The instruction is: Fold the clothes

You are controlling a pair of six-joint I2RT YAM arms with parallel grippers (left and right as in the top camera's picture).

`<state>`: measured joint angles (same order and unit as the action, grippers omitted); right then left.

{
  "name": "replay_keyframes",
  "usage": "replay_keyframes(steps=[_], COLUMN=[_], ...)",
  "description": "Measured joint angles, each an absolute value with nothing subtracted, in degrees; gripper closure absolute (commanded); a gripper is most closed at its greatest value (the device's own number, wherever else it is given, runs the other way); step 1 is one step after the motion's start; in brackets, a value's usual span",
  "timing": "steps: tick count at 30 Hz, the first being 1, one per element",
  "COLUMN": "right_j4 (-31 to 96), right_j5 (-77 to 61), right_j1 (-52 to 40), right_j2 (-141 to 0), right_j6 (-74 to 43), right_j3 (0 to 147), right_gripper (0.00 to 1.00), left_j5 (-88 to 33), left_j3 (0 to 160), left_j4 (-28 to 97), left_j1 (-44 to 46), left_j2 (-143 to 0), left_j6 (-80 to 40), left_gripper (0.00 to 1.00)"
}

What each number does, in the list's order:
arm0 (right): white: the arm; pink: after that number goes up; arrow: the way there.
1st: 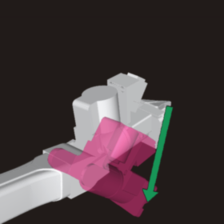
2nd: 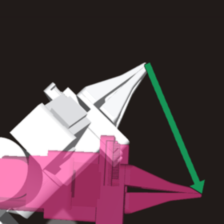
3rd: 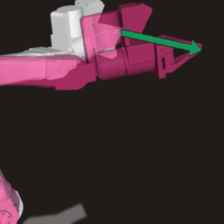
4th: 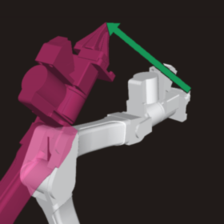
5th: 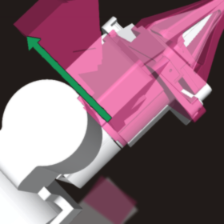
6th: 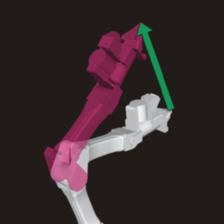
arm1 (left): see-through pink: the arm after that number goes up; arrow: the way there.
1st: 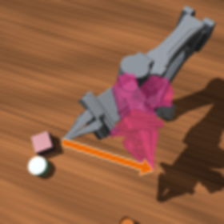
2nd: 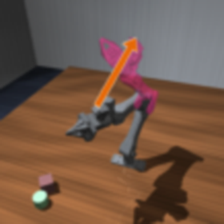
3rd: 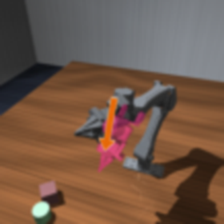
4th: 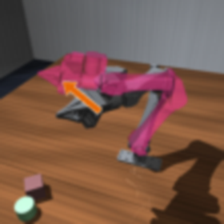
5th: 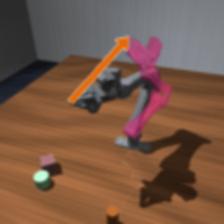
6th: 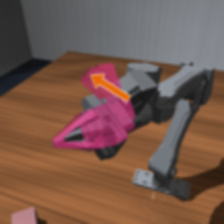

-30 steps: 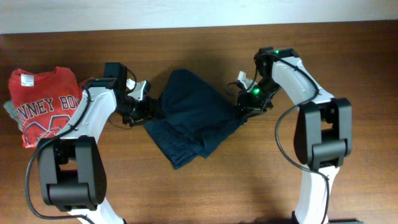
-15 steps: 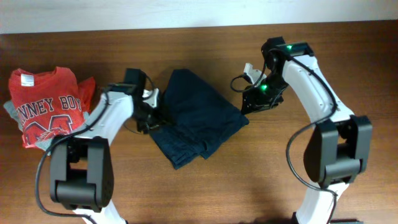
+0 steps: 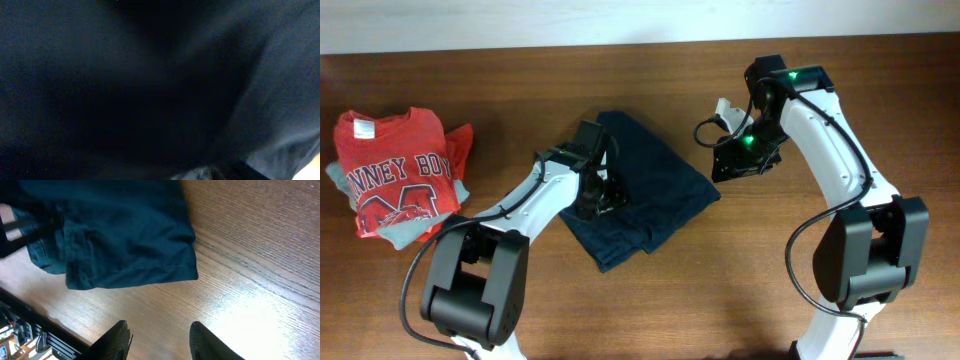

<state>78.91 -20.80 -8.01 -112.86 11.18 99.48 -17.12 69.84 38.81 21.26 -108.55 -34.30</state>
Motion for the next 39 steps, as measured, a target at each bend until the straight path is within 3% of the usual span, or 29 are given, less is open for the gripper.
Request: replay_keyframes(steps=[2, 3, 4, 14, 24, 39], right_j4=[78.96, 78.96, 78.94, 78.96, 78.65, 78.67], right_j5=[-20.80, -20.80, -20.78, -19.20, -17.50, -17.34], right_j1=[-8.01, -8.01, -8.01, -8.01, -8.01, -8.01], right_j2=[-112.86, -112.86, -112.86, -112.86, -112.86, -112.86], right_j6=[11.16, 11.16, 11.16, 11.20, 11.20, 11.18], right_j3=[99.48, 99.48, 99.48, 99.48, 99.48, 99.48], right_gripper=[0.56, 0.56, 0.56, 0.56, 0.56, 0.55], left_j5=[-15.84, -15.27, -14.55, -18.65, -20.62, -13.43], left_j3=[69.82, 69.82, 69.82, 69.87, 70.74, 70.94], left_j4=[36.03, 35.05, 33.98, 32.75, 33.34, 57.87], left_j1=[21.26, 21.26, 21.26, 21.12, 18.46, 18.50], left_j2=[-108.55, -108.55, -108.55, -108.03, -88.20, -87.18], left_j6=[-35.24, -35.81, -36.03, -33.45, -30.98, -29.54], left_gripper=[0.78, 0.83, 0.99, 1.00, 0.99, 0.97])
